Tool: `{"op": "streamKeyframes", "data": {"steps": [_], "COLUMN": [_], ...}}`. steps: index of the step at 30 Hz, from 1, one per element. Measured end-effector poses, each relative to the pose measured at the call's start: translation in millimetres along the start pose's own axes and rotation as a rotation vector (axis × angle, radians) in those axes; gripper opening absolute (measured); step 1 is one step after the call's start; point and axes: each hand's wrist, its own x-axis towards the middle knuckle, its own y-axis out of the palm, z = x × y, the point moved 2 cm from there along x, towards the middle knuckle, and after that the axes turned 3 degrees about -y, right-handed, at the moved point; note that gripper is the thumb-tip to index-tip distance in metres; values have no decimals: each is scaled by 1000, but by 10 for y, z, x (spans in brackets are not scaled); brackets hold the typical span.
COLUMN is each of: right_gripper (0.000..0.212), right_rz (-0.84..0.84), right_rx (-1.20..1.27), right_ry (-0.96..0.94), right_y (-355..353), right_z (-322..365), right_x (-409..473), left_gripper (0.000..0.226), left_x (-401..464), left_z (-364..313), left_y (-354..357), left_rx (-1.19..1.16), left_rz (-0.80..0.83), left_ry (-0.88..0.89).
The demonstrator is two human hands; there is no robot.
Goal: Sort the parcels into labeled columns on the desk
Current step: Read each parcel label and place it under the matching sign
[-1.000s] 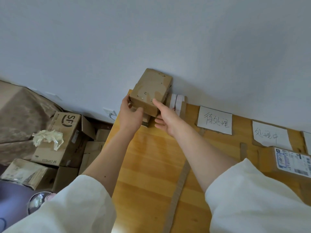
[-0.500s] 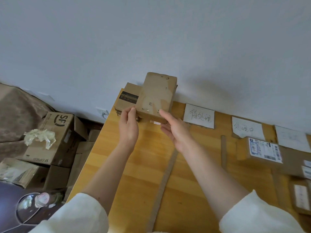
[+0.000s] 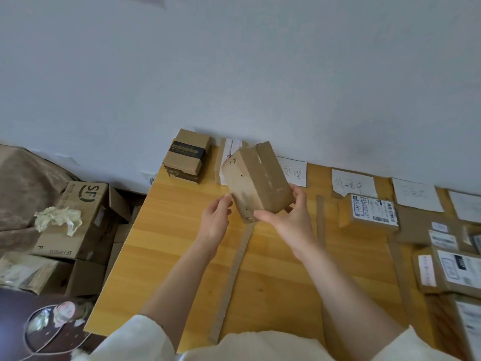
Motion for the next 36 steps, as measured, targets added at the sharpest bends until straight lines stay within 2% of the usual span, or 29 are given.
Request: {"op": "streamKeyframes", "data": {"steps": [3, 7, 9, 12, 14, 18, 24, 28, 30, 32, 34, 36], "right_gripper": [97, 100, 93, 67, 51, 36, 27, 13, 34, 63, 81, 92], "right_rz": [-19, -52, -33, -13, -30, -62, -93, -129, -182, -168, -11, 131], "right_rx": [-92, -222, -234, -204, -175, -156, -74, 46, 94, 101, 210, 350], "right_ry": [-104, -293, -349, -406, -422, -441, -418, -331, -205, 37, 293, 418], "right_y": [-115, -212, -247, -280, -289, -304, -336, -389, -406, -407, -378, -358], "right_z": [-10, -45, -51, -39, -37, -73, -87, -88, -67, -69, -101, -154], "right_x": [-64, -122, -146, -194, -222, -250, -270, -299, -317, -311, -311, -305], "left_gripper": [42, 46, 54, 73, 80, 84, 76, 68, 60, 54, 46, 38], "left_x": [-67, -119, -126, -147, -151, -158, -183, -172, -184, -208, -237, -258], "left_z": [-53, -136, -130, -84, -49, -1, 30, 54, 59, 57, 43, 34], "left_y": [94, 232, 291, 356, 380, 426, 500, 511, 517, 532, 552, 561], "left_rx": [-35, -148, -175, -213, -237, -263, -358, -355, -372, -398, -428, -453], "left_rz": [16, 138, 171, 197, 215, 245, 262, 214, 214, 236, 270, 297], "left_ry": [9, 33, 28, 16, -5, -34, -49, -80, -89, -89, -91, -97]}}
